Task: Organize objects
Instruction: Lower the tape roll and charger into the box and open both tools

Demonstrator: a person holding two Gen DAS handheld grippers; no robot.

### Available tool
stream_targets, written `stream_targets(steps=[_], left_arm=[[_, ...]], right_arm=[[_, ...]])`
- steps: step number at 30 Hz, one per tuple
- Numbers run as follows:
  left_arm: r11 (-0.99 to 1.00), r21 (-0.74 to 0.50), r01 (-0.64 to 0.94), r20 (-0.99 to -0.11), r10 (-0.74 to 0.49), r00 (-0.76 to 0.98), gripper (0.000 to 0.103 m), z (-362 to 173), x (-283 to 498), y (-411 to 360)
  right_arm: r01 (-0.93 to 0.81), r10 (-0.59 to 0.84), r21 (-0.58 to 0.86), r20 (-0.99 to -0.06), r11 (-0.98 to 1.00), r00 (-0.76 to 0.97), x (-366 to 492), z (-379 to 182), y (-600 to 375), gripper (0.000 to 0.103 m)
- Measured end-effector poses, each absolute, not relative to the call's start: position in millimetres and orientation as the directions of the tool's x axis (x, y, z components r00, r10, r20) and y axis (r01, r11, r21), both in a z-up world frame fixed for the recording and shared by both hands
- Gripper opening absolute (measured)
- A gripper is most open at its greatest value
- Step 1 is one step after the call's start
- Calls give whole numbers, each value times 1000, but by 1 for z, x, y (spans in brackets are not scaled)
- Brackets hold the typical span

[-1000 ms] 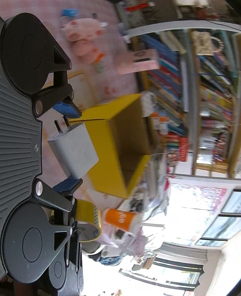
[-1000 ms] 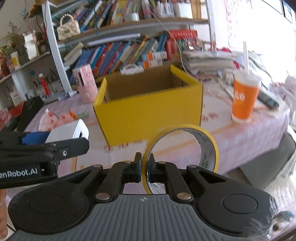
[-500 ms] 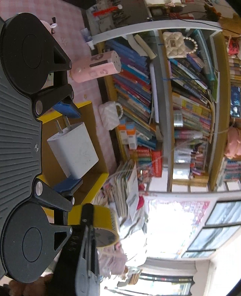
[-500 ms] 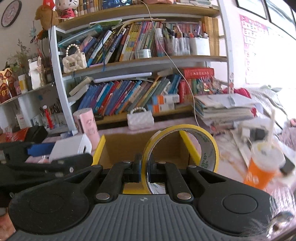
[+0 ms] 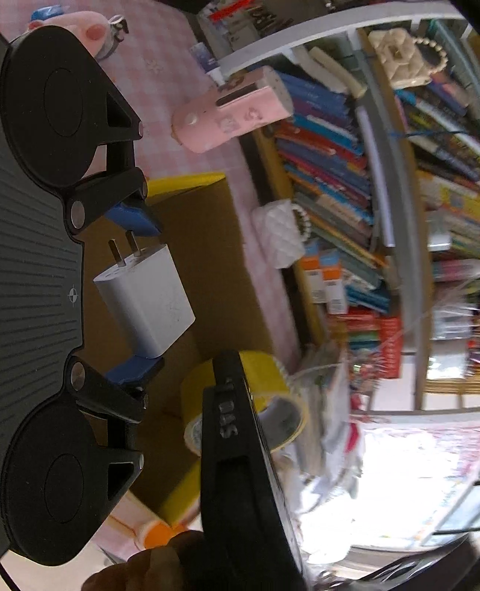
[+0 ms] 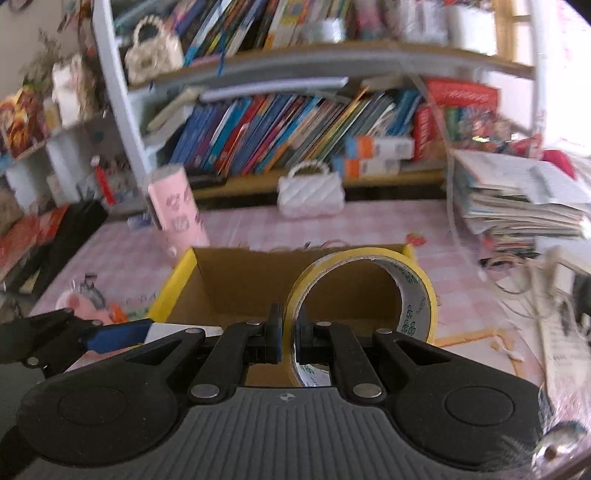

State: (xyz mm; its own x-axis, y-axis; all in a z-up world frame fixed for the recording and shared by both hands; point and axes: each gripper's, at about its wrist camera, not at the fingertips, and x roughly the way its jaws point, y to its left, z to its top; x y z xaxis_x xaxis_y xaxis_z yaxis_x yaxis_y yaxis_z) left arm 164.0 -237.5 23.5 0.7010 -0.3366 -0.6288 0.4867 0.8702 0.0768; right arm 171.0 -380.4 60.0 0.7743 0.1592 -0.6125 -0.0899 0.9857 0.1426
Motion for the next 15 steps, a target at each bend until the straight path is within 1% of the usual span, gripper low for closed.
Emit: stream_targets(steps=[6,10,13,15], left_arm=[[871,109,478,-687,-282,670,71,8,179,-251],[870,115,480,-713,-265,650,71,2,184,-256],[873,101,478,-737,-257,625,71,-4,188,-257],[867,120,484,-741,-246,625,71,-7,188,-259]], right_arm=[[-202,202,87,-722,976,662,209,33,-372,6],[-245,216,79,-766,966,605,222,18,-372,6],[-246,220,90,-790,965,572,228,8,-375,6],[-244,222,99,-805,965,551,230,1,-379,6]])
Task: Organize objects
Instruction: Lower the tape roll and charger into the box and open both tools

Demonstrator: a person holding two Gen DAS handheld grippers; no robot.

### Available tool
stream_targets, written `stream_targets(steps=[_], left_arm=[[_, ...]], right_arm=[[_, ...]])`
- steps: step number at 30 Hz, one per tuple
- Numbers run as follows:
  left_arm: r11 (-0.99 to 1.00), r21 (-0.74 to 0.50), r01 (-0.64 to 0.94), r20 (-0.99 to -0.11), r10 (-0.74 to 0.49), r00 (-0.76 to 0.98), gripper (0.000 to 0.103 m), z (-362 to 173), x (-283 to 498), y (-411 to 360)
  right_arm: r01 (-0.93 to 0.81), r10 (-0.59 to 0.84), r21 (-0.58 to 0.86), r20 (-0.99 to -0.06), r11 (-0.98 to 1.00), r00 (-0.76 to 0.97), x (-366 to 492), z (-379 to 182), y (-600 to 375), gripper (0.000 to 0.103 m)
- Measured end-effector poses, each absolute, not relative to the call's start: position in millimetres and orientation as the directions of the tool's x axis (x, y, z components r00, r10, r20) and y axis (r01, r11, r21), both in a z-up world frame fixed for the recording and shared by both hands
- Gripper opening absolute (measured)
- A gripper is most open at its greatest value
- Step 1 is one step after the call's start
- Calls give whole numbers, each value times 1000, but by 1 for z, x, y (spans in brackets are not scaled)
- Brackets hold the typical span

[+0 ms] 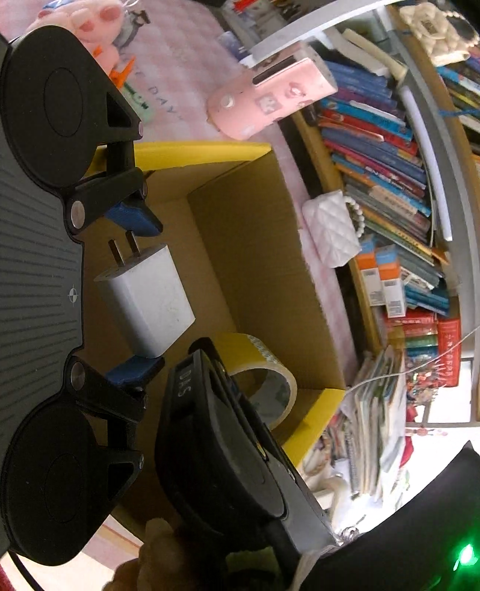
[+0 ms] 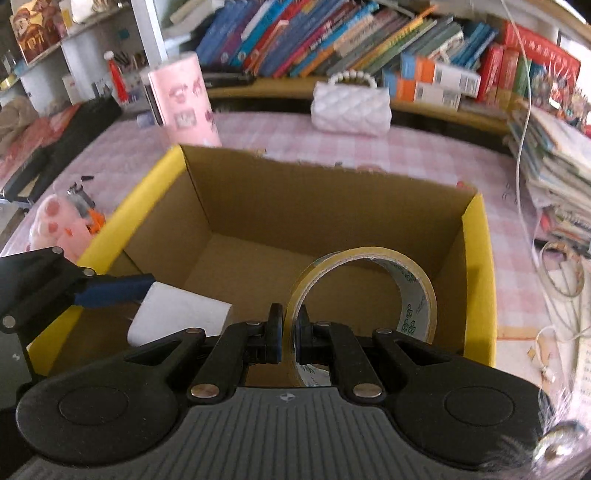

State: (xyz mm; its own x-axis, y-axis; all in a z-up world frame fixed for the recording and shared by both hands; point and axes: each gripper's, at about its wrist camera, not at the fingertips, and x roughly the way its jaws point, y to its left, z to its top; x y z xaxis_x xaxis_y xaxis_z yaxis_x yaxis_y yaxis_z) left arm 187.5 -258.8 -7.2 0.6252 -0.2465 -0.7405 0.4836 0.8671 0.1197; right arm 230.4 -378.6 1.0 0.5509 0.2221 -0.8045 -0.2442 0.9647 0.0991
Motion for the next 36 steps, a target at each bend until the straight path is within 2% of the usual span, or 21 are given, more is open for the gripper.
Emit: stream_targets(steps=[4,7,12,15,17,19,22,25,29,36], left_arm=[[864,144,483,-741,-229,631,71,-9,187,-263],[863,162,479,-734,-219,643,63,-9,187,-265],[864,155,478,-729,-226,646,63,-8,185,-267],[864,151,481,-712,-242,659,65,-4,181,-266],[862,151,484,-699,-253,669,66,1,177,-266],[863,159,479,-682,-255,686,66,5,172,-264],[872,156,464,-654,-261,710,72,13,163,-258],[880,155,449,-623,-266,736,73,24,152,-251],[901,135,412,-574,-268,774,82,39,134,-237],[929,82,361,-516,-271,813,83,52,103,-205]], right_arm=[[-245,236,122,-826,962,513,235,-5,-381,6],[-266,235,110,-833,958,501,234,-5,-377,6],[-261,229,105,-832,960,505,234,-4,-376,7],[-253,223,101,-824,962,520,234,-3,-377,14],[-247,222,101,-815,964,535,231,-1,-379,23],[-229,228,117,-806,966,547,228,1,-382,24],[-217,223,114,-777,969,589,220,9,-385,25],[-199,215,111,-739,974,638,208,22,-385,25],[-171,198,109,-687,979,699,186,36,-386,28],[-61,116,112,-589,992,800,131,50,-383,33]])
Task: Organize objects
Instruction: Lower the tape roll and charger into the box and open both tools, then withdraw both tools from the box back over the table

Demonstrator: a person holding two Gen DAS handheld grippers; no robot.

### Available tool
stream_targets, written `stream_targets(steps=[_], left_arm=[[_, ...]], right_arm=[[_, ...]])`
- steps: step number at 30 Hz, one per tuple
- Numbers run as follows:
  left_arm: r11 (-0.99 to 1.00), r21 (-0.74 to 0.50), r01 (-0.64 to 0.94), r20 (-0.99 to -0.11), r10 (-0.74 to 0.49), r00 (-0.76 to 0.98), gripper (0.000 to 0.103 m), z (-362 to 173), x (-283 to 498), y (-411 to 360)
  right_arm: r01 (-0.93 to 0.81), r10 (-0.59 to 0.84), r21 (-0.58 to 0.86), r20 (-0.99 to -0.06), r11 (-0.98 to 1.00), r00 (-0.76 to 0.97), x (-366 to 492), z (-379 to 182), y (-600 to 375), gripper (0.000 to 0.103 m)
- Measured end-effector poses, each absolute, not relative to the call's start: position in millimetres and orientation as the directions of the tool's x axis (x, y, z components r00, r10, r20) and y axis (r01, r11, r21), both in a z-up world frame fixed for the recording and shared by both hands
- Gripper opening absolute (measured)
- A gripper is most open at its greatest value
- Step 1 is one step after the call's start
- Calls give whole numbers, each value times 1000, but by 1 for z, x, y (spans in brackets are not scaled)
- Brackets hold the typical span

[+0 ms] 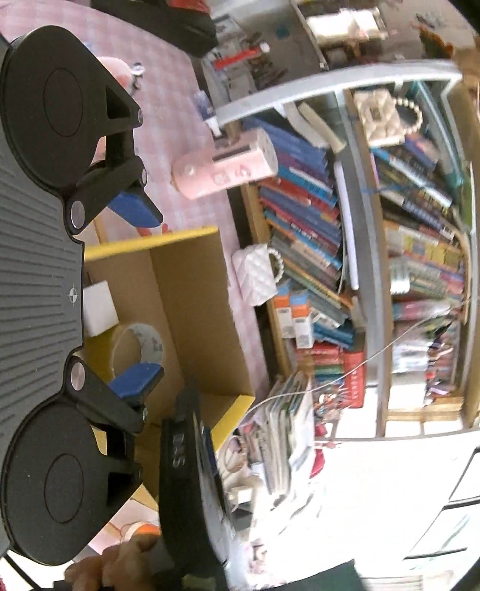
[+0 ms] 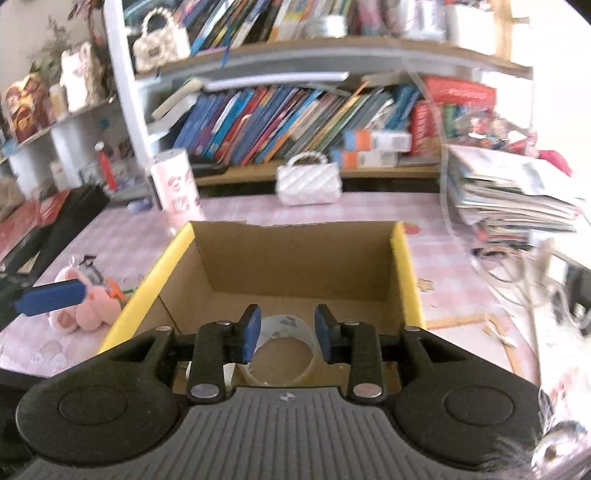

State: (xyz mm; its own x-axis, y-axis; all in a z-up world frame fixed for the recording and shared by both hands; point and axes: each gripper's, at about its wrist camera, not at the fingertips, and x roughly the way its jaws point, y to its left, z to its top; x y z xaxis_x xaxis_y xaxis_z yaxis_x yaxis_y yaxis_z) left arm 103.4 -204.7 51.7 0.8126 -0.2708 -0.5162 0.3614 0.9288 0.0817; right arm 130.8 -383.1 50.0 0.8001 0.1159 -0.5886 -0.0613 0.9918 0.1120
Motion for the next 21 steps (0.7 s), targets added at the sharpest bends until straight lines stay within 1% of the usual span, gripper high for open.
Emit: stream_targets(steps=[4,9,16,21], left_arm=[[940,38,339,-498,-276,822,83,51,88,-183],[947,-1,321,-510,-276,815,83,43,72,-159],[956,-58,288,-570,-269,776,83,27,47,-120],[966,-57,252,-608,-233,759,83,13,28,-92]], right_arm=[[22,22,72,-559,997,829,102,50,-376,34],[124,-70,61,-555,990,829,65,43,-360,36],[182,-128,26,-612,983,780,30,25,-321,38],[183,-128,19,-641,983,757,7,14,-290,41]])
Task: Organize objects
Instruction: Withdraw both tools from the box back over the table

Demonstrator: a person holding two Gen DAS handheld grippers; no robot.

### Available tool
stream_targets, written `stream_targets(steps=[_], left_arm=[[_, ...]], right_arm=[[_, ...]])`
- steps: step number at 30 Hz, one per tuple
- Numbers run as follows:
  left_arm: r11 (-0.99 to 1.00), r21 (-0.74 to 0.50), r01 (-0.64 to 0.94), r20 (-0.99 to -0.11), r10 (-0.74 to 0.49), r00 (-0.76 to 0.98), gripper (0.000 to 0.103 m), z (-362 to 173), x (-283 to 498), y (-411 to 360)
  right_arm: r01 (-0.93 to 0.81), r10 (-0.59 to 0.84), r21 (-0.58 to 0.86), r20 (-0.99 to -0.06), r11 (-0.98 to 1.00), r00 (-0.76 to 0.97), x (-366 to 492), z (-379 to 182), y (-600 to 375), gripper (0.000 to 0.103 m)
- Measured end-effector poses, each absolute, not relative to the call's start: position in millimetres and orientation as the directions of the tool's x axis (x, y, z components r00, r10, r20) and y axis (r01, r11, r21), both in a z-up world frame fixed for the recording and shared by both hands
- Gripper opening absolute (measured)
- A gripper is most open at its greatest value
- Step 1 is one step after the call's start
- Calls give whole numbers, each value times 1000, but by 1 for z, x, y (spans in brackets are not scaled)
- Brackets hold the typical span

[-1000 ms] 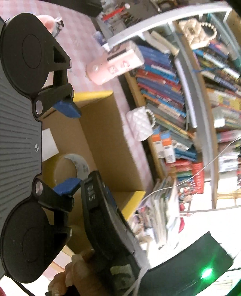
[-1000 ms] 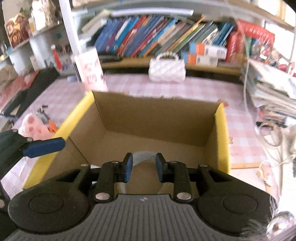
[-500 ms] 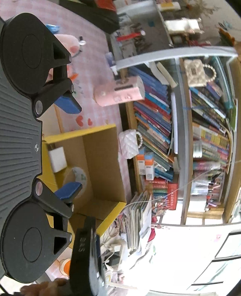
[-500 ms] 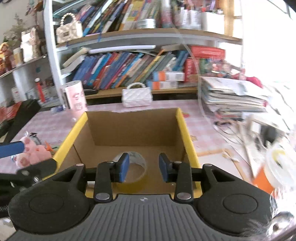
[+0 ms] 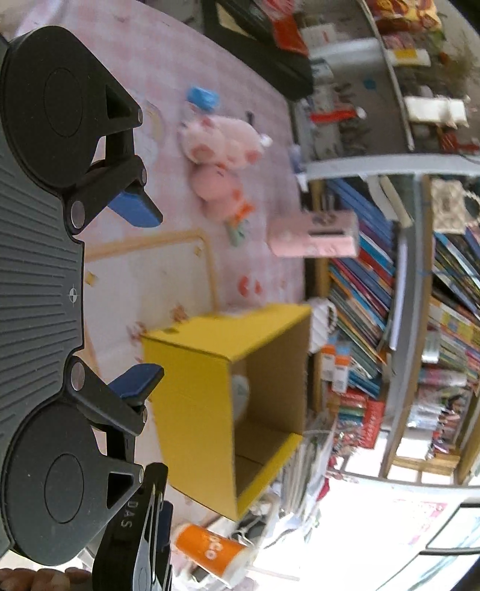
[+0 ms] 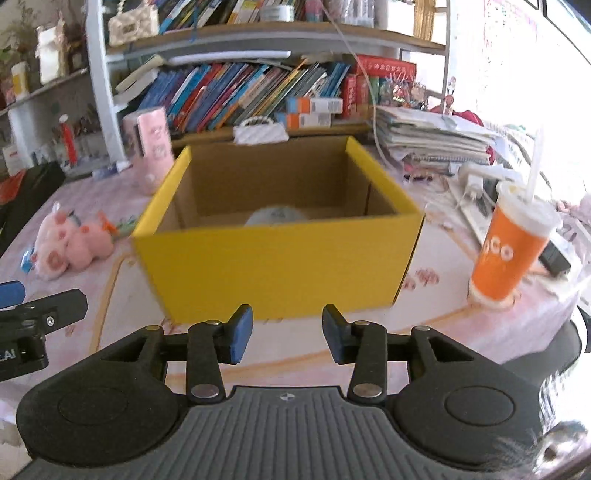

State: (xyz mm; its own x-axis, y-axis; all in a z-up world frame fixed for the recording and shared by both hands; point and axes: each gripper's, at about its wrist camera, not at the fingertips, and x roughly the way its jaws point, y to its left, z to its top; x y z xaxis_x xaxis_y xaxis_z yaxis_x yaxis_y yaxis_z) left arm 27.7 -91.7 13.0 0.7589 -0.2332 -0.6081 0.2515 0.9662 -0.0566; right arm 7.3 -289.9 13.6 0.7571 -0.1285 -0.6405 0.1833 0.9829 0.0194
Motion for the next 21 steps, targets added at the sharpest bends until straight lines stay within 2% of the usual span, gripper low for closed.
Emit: stream_targets(steps=[10,21], left_arm=[[985,-46,169,-655,-157,739,84,2,-6,-37],[996,-29,81,-649,-80,757,85,7,-27,14]], right_arm=[[124,-74,26,-676,992,733,-23,-1,-234,47],[9,39,66,-689,998,723,-32,-5,-176,51]])
